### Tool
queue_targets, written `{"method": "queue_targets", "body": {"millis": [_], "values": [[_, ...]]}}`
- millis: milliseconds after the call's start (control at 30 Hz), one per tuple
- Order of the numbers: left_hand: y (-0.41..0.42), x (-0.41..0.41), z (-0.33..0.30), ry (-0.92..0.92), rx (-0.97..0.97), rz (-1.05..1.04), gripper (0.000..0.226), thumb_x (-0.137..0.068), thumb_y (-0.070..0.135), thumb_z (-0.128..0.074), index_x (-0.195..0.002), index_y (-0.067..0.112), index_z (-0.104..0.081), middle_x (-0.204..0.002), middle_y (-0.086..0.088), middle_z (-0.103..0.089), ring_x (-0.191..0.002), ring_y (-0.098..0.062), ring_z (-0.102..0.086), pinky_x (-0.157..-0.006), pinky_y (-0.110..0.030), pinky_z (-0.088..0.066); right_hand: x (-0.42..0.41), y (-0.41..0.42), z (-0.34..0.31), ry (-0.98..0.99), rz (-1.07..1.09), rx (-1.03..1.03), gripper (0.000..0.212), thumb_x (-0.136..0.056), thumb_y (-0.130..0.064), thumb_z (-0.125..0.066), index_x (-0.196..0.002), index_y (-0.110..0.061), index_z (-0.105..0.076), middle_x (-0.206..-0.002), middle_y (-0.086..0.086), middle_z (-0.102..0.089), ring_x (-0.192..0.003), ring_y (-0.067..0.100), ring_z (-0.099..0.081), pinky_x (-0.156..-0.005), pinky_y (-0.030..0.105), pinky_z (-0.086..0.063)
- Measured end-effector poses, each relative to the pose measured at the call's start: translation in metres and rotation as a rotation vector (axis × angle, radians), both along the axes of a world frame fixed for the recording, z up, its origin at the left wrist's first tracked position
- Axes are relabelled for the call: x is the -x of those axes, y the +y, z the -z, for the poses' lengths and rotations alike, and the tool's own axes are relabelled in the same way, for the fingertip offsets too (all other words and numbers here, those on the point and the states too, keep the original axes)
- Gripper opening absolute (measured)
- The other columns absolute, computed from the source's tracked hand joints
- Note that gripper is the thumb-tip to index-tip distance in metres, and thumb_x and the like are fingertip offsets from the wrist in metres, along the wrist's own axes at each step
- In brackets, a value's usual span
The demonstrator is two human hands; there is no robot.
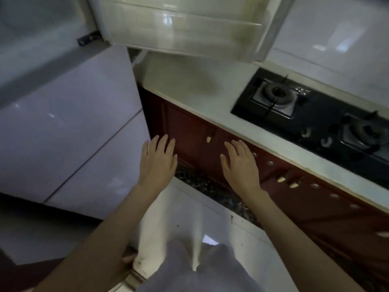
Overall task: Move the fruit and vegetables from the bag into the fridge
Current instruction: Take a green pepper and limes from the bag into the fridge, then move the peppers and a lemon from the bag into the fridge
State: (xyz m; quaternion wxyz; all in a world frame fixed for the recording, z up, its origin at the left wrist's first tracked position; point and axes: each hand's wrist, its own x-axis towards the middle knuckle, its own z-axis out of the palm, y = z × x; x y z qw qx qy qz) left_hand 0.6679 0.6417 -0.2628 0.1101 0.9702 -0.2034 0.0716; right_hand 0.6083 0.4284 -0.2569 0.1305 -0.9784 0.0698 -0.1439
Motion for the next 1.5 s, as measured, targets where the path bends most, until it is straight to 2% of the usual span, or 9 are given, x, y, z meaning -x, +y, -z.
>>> {"method": "queue_targets", "body": {"millis": [167,300,400,733,900,1167,1500], "values": [[-0.08,0.026,0.006,0.0,-0.001,0.187,0.045,-0.091,0.023,-0.055,-0.131,0.004,-0.051,-0.135,-0.019,-0.051,-0.126,-0.038,-0.045,-0.107,-0.054,-0.031,0.059,-0.067,0.004,0.027,0.199,0.008,0.039,-0.095,-0.023,-0.051,-0.129,-0.003,-0.054,-0.133,0.018,-0.053,-0.133,0.033,-0.039,-0.112,0.041,-0.029],[-0.157,0.05,0.004,-0.004,-0.019,0.352,0.044,-0.092,0.026,-0.052,-0.131,0.005,-0.051,-0.134,-0.017,-0.052,-0.126,-0.036,-0.045,-0.107,-0.053,-0.031,0.117,-0.126,0.005,0.028,0.358,-0.016,0.04,-0.096,-0.024,-0.047,-0.131,-0.005,-0.052,-0.134,0.017,-0.052,-0.136,0.031,-0.035,-0.114,0.042,-0.027],[-0.222,0.076,0.0,-0.018,-0.019,0.454,0.043,-0.092,0.027,-0.051,-0.13,0.006,-0.052,-0.129,-0.015,-0.055,-0.125,-0.034,-0.046,-0.107,-0.051,-0.031,0.166,-0.173,0.005,0.011,0.469,-0.019,0.038,-0.095,-0.021,-0.05,-0.128,-0.002,-0.055,-0.131,0.019,-0.055,-0.133,0.034,-0.039,-0.114,0.042,-0.028],[-0.428,0.195,-0.014,-0.034,-0.006,0.78,0.046,-0.095,0.034,-0.042,-0.135,0.013,-0.046,-0.137,-0.008,-0.048,-0.129,-0.027,-0.039,-0.109,-0.044,-0.029,0.317,-0.319,-0.005,-0.029,0.838,-0.026,0.036,-0.091,-0.018,-0.057,-0.122,0.002,-0.059,-0.121,0.022,-0.06,-0.124,0.038,-0.048,-0.109,0.043,-0.034],[-0.52,0.244,-0.021,-0.028,-0.046,0.933,0.046,-0.096,0.034,-0.041,-0.136,0.013,-0.044,-0.141,-0.01,-0.045,-0.133,-0.028,-0.035,-0.112,-0.047,-0.025,0.375,-0.376,-0.007,0.011,1.005,-0.077,0.041,-0.096,-0.024,-0.049,-0.131,-0.003,-0.052,-0.135,0.017,-0.052,-0.135,0.033,-0.035,-0.113,0.042,-0.028],[-0.661,0.308,-0.021,-0.019,-0.053,1.198,0.044,-0.095,0.034,-0.042,-0.135,0.014,-0.045,-0.141,-0.008,-0.044,-0.132,-0.027,-0.035,-0.112,-0.046,-0.025,0.442,-0.464,-0.009,0.107,1.211,-0.11,0.048,-0.101,-0.034,-0.034,-0.143,-0.012,-0.036,-0.149,0.009,-0.036,-0.143,0.024,-0.018,-0.117,0.036,-0.016],[-0.876,0.34,-0.028,-0.016,0.006,1.377,0.046,-0.094,0.031,-0.046,-0.136,0.012,-0.046,-0.141,-0.01,-0.045,-0.132,-0.03,-0.036,-0.11,-0.046,-0.027,0.48,-0.639,-0.03,0.147,1.378,-0.072,0.05,-0.101,-0.037,-0.03,-0.146,-0.014,-0.031,-0.152,0.006,-0.031,-0.145,0.022,-0.014,-0.118,0.033,-0.013]]}}
